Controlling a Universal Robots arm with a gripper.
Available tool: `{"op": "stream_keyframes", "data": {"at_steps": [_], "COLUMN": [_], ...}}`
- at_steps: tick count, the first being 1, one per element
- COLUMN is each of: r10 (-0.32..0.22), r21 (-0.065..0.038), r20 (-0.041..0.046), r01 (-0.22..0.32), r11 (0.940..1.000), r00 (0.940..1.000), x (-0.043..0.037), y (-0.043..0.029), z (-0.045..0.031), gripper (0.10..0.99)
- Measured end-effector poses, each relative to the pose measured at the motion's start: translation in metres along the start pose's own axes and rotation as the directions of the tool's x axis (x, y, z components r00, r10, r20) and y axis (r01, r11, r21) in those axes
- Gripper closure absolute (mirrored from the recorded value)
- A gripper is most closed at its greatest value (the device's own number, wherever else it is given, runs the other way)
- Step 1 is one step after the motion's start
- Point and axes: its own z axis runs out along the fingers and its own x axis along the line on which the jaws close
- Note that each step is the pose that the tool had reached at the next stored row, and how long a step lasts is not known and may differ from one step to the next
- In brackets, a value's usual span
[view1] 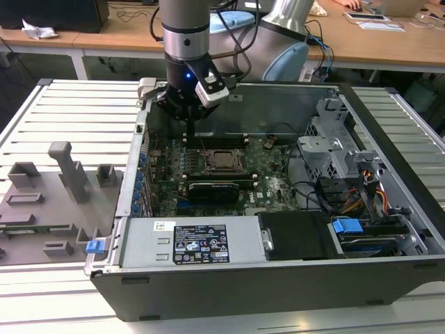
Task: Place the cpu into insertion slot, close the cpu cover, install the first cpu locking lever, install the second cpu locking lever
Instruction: 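Install the first cpu locking lever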
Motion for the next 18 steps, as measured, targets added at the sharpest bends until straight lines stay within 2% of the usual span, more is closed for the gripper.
{"op": "stream_keyframes", "data": {"at_steps": [4,9,18], "r10": [0.000,0.000,0.000], "r21": [-0.001,-0.001,0.000], "r20": [-0.0025,-0.0090,-0.0103], "r01": [0.000,0.000,0.000], "r11": [1.0000,1.0000,1.0000], "r00": [1.0000,1.0000,0.9999], "x": [-0.0061,-0.0195,-0.0228], "y": [0.0004,0.0002,0.0000], "z": [0.0007,0.0015,0.0023], "gripper": [0.980,0.980,0.980]}}
